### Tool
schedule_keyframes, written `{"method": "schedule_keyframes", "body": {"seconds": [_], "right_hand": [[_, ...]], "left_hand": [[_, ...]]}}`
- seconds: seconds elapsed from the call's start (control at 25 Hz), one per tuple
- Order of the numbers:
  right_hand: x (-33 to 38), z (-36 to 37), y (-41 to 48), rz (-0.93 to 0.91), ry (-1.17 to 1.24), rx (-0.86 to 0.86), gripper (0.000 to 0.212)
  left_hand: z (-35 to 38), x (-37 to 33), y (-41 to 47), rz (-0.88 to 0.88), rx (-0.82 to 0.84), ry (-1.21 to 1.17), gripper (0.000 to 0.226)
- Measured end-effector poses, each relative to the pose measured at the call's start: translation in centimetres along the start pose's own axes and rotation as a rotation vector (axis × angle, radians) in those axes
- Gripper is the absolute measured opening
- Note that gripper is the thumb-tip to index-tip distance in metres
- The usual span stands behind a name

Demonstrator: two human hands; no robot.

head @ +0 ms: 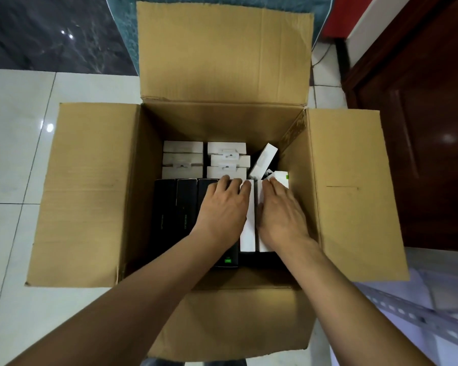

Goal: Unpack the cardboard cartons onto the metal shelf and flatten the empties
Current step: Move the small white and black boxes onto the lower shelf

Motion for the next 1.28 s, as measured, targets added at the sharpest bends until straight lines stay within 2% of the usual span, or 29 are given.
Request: {"method": "schedule_keyframes", "body": {"seconds": [0.48,0.76,0.88,1.04,1.16,1.28], "right_hand": [[-0.5,-0.2,2.5,-0.044,-0.091,0.001,0.066],[-1.2,0.7,1.8,-0.072,-0.075,-0.025,0.058],[-1.5,1.1,0.6,-0.090,-0.077,-0.035,0.061],[-0.9,0.0,-1.4,-0.060,0.005,-0.089,0.062],[-0.5,-0.4,-3.2,0.019,0.089,-0.058,0.064],[-0.8,0.0,-4.6,0.052,0.135,-0.085,0.067]], "left_hand": [[1.6,0.1,3.3,-0.005,0.056,0.025,0.054],[2.1,-0.7,2.3,-0.019,0.015,-0.014,0.046],[2.3,-1.1,1.5,-0.047,-0.002,-0.031,0.048],[1.5,-1.3,0.5,-0.095,-0.059,-0.105,0.053],[0.9,-1.2,-0.7,-0.182,-0.102,-0.233,0.054],[1.1,-1.7,-1.8,-0.264,-0.065,-0.403,0.055]]}}
Point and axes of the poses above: each hand's wrist, its own y-axis towards the middle knuckle, its own z-axis out of the palm, x = y × z, the point moved 3 cm from there along y, towards the middle knuckle, and after that the axes turned 15 degrees about y, right-handed, at the moved point
